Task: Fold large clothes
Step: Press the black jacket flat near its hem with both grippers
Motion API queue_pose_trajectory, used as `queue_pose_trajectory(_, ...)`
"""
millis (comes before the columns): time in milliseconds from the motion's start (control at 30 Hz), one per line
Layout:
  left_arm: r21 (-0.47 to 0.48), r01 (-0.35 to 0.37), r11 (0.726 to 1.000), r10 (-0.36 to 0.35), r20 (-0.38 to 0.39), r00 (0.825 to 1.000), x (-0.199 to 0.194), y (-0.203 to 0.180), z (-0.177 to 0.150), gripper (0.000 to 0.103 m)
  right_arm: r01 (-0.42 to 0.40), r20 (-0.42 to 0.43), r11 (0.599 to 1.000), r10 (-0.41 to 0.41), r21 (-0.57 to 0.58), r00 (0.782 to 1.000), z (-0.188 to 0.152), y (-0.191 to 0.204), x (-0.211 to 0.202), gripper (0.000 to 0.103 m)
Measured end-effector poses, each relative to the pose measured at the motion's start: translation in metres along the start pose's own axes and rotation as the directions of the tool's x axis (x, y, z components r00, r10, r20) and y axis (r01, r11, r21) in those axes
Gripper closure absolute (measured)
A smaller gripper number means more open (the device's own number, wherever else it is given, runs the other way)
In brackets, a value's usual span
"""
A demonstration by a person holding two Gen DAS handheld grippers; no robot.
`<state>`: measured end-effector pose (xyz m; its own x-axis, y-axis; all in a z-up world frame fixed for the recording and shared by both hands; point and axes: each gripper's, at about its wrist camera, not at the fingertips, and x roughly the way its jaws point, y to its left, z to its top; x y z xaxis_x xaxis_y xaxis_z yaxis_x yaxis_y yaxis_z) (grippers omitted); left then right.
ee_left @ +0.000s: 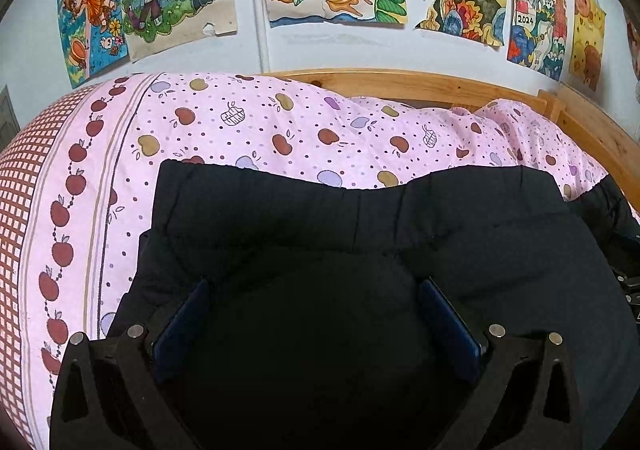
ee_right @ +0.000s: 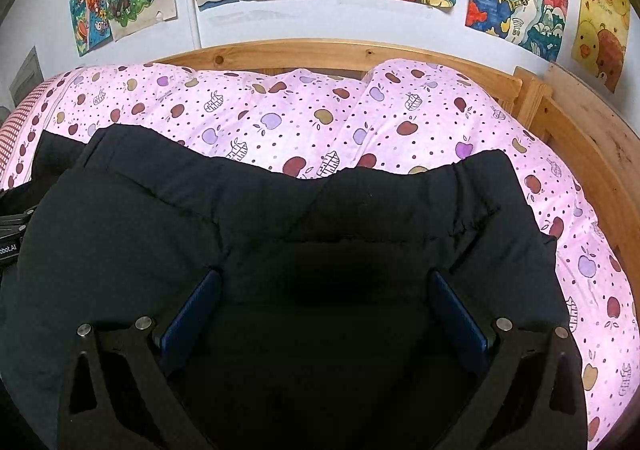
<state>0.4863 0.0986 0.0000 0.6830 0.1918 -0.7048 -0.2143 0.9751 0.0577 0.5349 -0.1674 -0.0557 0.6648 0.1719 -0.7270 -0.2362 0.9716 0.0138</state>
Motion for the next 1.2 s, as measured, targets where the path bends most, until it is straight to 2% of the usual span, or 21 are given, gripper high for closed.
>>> queue_pose_trajectory(633,0.0,-0.008,1.0,0.008,0.038,0.999,-0.006,-0.001,-0.009,0.0,-0.007,0.046,1.0,0.007,0.008,0.999,-0.009,-0.004,-0.004,0.001)
queue_pose_trajectory(1200,0.011,-0.024,1.0,0.023,0.067,0.998,-0.014,-0.002,-0.017,0.0,0.024,0.092,1.0,-0.024,-0.003,0.996,-0.018,-0.002,-0.014,0.001)
